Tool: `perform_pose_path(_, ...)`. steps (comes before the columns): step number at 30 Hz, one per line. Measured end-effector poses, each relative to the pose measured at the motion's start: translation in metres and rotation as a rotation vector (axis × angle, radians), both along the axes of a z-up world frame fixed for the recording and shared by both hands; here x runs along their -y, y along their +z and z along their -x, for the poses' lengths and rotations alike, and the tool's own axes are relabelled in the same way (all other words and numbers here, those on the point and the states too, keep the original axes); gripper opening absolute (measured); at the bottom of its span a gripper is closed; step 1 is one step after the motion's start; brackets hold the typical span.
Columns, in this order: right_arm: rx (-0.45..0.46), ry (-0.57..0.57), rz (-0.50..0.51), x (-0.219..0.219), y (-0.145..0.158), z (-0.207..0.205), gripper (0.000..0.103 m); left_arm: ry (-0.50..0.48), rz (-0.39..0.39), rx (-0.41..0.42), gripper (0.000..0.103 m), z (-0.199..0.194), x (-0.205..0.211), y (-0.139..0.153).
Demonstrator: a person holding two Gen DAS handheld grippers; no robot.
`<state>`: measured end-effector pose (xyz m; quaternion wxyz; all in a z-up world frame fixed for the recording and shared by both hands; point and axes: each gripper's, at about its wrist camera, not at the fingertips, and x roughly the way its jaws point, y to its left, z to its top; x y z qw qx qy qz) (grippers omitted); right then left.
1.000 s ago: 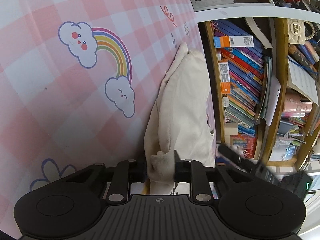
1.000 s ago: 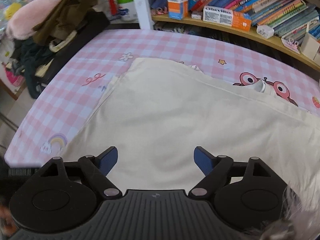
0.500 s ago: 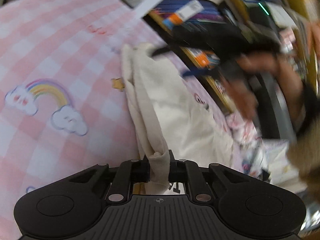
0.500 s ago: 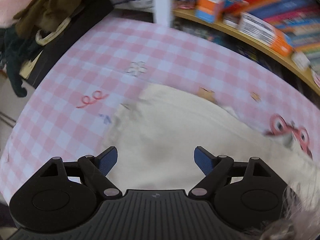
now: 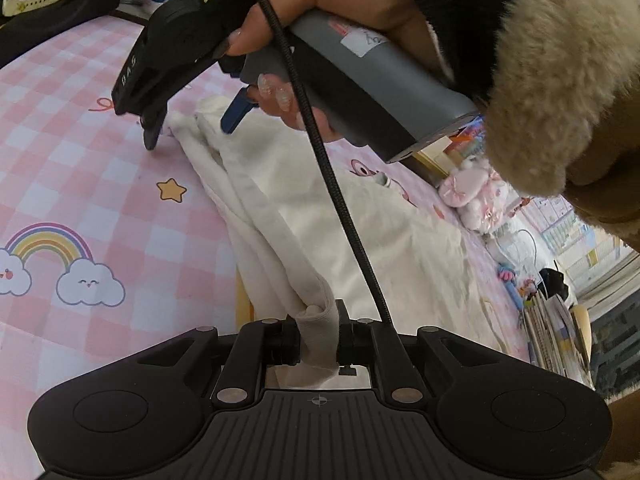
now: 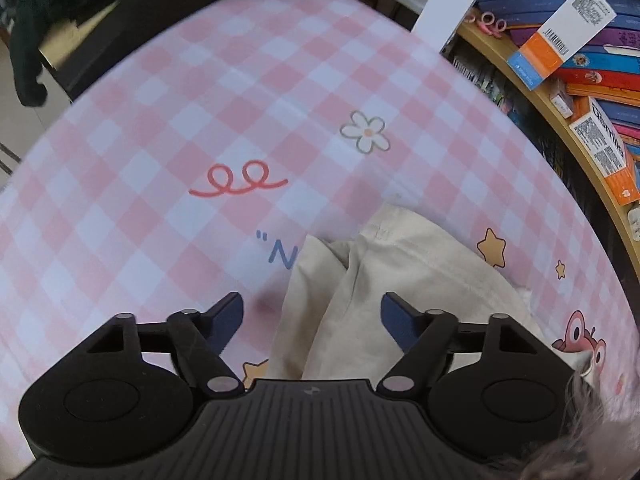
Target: Fold clothes
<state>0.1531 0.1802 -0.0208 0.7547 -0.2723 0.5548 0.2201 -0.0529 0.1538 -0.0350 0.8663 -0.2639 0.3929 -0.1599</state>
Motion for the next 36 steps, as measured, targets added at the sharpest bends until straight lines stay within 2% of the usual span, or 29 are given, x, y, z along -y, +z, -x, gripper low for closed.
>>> perform_pose_path(4,-0.015,-0.015,0.012,0.006,-0.004,-0.003,0.062,-0.013,-0.002,0.010,0.012,-0.001,0.000,0.002)
perform_pose_path(7,-0.031,-0.029,0.010,0.014,-0.005,-0.006,0.037,-0.027,-0.003,0.014,0.012,0.001,-0.001,0.003)
perform_pose_path(8,-0.033,-0.022,0.003,0.017,-0.004,-0.006,0.023,-0.030,-0.003,0.014,0.012,0.001,-0.002,0.003)
perform_pose_path(9,-0.035,-0.015,-0.004,0.020,-0.002,-0.005,0.015,-0.033,-0.003,0.015,0.012,0.002,-0.002,0.003)
perform_pose_path(11,-0.036,0.003,-0.021,0.026,0.002,-0.005,0.010,-0.043,-0.005,0.020,0.012,0.003,-0.001,0.005)
perform_pose_path(17,-0.026,-0.004,-0.091,0.053,0.028,-0.007,0.008,-0.096,-0.014,0.071,0.012,0.006,0.006,0.020)
perform_pose_path(24,0.013,-0.052,-0.180,0.106,0.070,-0.007,0.008,-0.183,-0.011,0.147,0.010,0.003,0.029,0.045)
perform_pose_path(36,0.105,-0.136,-0.304,0.230,0.132,-0.005,0.007,-0.327,-0.043,0.231,0.009,-0.008,0.099,0.077)
